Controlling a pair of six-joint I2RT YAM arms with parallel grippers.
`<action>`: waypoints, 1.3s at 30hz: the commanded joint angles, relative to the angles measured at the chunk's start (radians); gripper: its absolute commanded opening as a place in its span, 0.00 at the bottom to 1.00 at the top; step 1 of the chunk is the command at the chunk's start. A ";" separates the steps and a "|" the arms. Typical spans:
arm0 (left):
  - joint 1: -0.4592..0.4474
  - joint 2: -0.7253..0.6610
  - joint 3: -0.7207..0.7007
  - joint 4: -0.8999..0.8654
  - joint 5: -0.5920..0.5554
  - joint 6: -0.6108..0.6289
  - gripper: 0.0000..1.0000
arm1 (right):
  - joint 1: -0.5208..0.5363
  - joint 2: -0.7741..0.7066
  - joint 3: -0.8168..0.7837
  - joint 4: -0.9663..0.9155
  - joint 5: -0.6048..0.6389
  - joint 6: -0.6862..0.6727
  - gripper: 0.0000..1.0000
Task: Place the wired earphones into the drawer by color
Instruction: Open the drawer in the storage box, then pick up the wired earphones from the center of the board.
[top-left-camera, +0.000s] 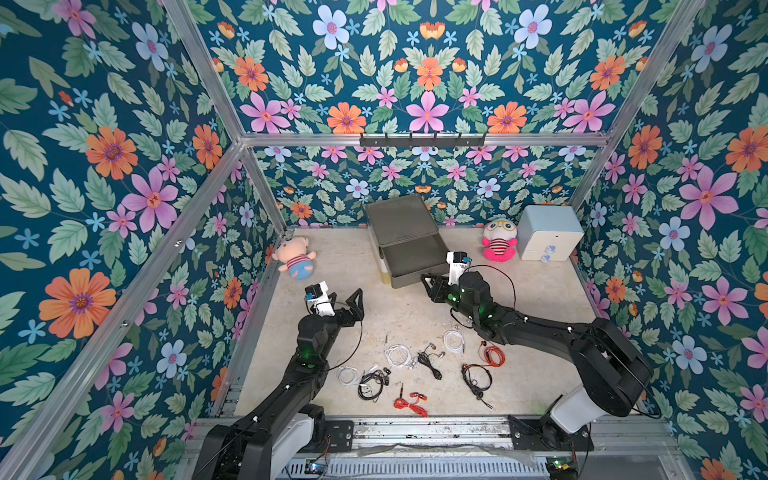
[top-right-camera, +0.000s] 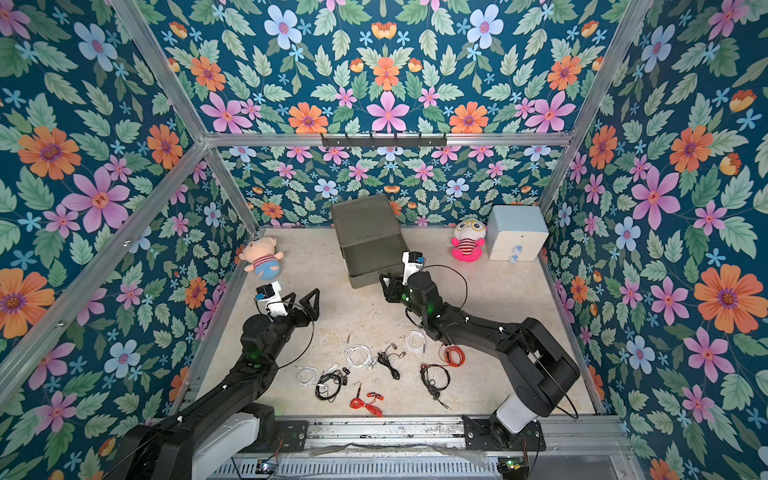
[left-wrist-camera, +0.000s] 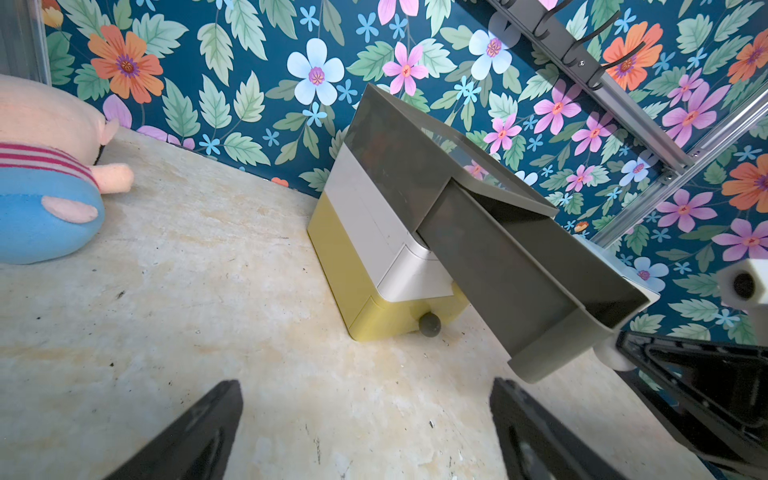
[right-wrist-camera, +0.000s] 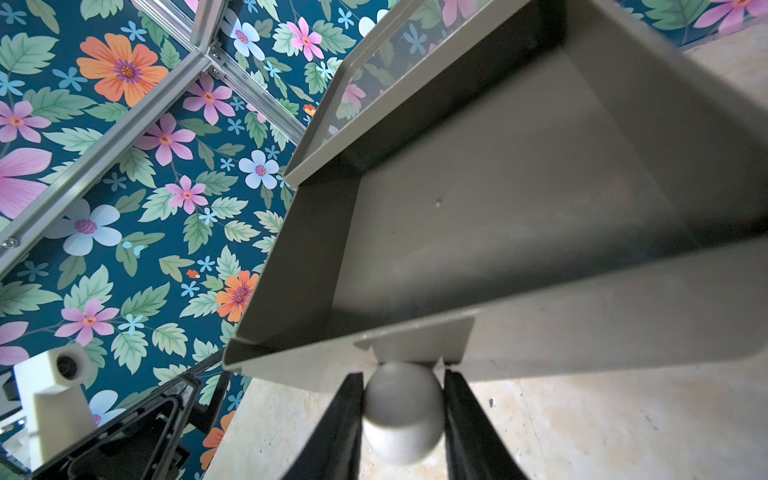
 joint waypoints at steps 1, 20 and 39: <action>0.000 -0.002 0.001 0.008 -0.014 0.011 0.99 | 0.001 -0.010 0.000 -0.005 0.012 -0.004 0.51; -0.035 -0.041 0.148 -0.538 -0.070 -0.084 0.99 | -0.001 -0.396 -0.221 -0.365 0.147 -0.175 0.71; -0.046 0.042 0.098 -0.322 0.120 0.034 0.99 | -0.021 -0.588 -0.375 -0.743 0.171 0.028 0.69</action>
